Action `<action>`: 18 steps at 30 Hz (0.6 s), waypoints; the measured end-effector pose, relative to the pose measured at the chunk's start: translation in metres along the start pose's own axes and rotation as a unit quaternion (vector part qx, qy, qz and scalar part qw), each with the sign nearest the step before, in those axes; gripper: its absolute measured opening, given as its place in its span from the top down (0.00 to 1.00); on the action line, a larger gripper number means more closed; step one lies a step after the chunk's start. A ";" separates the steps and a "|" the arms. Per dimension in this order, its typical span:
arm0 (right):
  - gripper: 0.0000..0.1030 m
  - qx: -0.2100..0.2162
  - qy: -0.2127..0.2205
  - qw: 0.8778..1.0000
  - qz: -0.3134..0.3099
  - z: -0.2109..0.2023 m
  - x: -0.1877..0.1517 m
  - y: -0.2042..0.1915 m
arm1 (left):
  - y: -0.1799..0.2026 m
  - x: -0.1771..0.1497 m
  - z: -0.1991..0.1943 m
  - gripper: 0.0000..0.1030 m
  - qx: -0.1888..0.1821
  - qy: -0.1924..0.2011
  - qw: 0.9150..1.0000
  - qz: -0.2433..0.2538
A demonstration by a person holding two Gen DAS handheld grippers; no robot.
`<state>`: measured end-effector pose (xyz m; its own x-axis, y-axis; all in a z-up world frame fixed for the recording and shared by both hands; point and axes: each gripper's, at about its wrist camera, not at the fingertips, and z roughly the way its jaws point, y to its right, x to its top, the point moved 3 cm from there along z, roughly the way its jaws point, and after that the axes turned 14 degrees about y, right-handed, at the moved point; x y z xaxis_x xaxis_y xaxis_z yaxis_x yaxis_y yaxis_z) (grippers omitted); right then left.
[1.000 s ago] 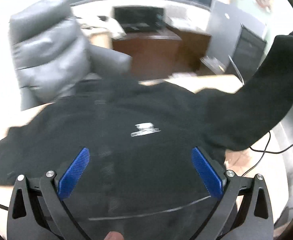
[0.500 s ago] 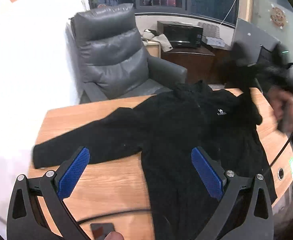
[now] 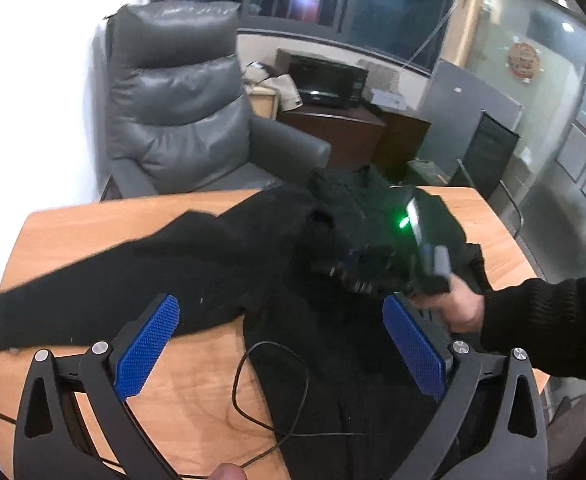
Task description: Fold clothes
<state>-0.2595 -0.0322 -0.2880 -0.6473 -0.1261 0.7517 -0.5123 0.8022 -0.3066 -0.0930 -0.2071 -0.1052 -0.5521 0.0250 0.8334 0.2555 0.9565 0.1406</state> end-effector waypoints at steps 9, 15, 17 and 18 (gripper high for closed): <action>0.06 -0.003 0.135 0.991 0.018 -0.161 0.015 0.020 | 0.069 0.029 0.050 0.00 -0.131 0.011 0.991 0.037; 0.15 -0.175 0.061 0.982 -0.047 -0.223 -0.063 0.143 | 0.099 -0.018 0.171 0.00 -0.131 -0.085 0.986 0.054; 0.29 -0.201 0.030 0.977 -0.063 -0.229 -0.086 0.172 | 0.099 -0.041 0.212 0.00 -0.111 -0.130 0.984 0.058; 0.30 -0.209 0.032 0.975 -0.063 -0.230 -0.091 0.183 | 0.096 -0.054 0.230 0.00 -0.098 -0.153 0.982 0.061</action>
<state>-0.1647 0.2606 -0.2789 -0.5502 -0.2130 0.8074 -0.3020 0.9522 0.0455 -0.2212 -0.0495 -0.2593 -0.7127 0.2495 0.6556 0.4648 0.8679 0.1750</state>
